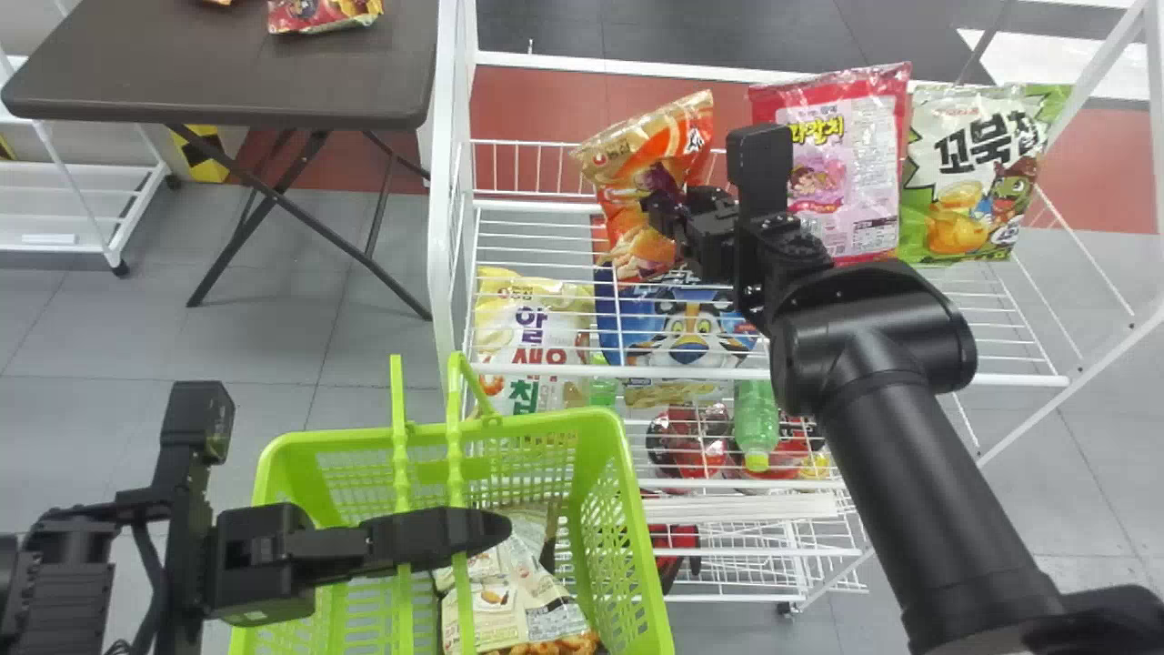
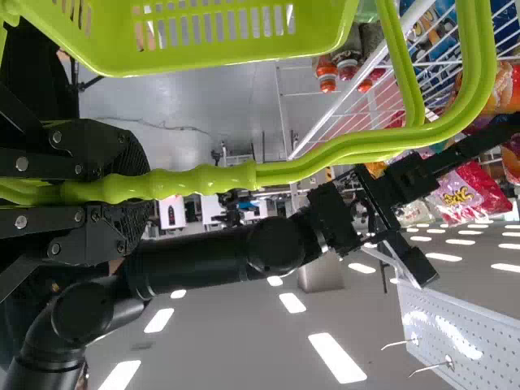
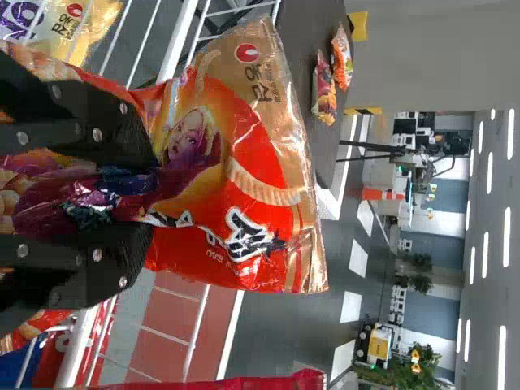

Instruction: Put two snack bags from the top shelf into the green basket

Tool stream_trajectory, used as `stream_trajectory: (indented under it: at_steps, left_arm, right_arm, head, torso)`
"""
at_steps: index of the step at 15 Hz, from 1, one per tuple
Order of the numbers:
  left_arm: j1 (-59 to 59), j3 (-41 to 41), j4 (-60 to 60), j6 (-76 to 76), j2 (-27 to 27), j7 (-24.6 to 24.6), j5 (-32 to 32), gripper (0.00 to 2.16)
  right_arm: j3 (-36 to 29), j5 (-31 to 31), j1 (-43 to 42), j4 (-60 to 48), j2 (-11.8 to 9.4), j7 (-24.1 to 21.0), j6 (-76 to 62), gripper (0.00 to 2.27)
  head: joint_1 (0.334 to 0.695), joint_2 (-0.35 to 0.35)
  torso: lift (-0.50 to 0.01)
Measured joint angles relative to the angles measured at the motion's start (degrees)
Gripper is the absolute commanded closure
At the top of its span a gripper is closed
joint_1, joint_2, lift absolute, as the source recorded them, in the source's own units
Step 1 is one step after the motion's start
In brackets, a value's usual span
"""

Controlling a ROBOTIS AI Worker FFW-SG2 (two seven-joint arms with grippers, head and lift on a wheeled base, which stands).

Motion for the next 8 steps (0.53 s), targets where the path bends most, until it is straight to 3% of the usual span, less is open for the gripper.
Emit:
stream_trajectory:
  at_steps: [8]
  left_arm:
    - [0.5,0.7,-0.1,0.0,0.1,-0.1,0.1,2.14]
  right_arm:
    - [-3.2,0.0,11.6,-17.8,-0.1,-1.2,-1.7,2.24]
  head:
    - [0.695,-0.108]
  torso:
    - [-0.001]
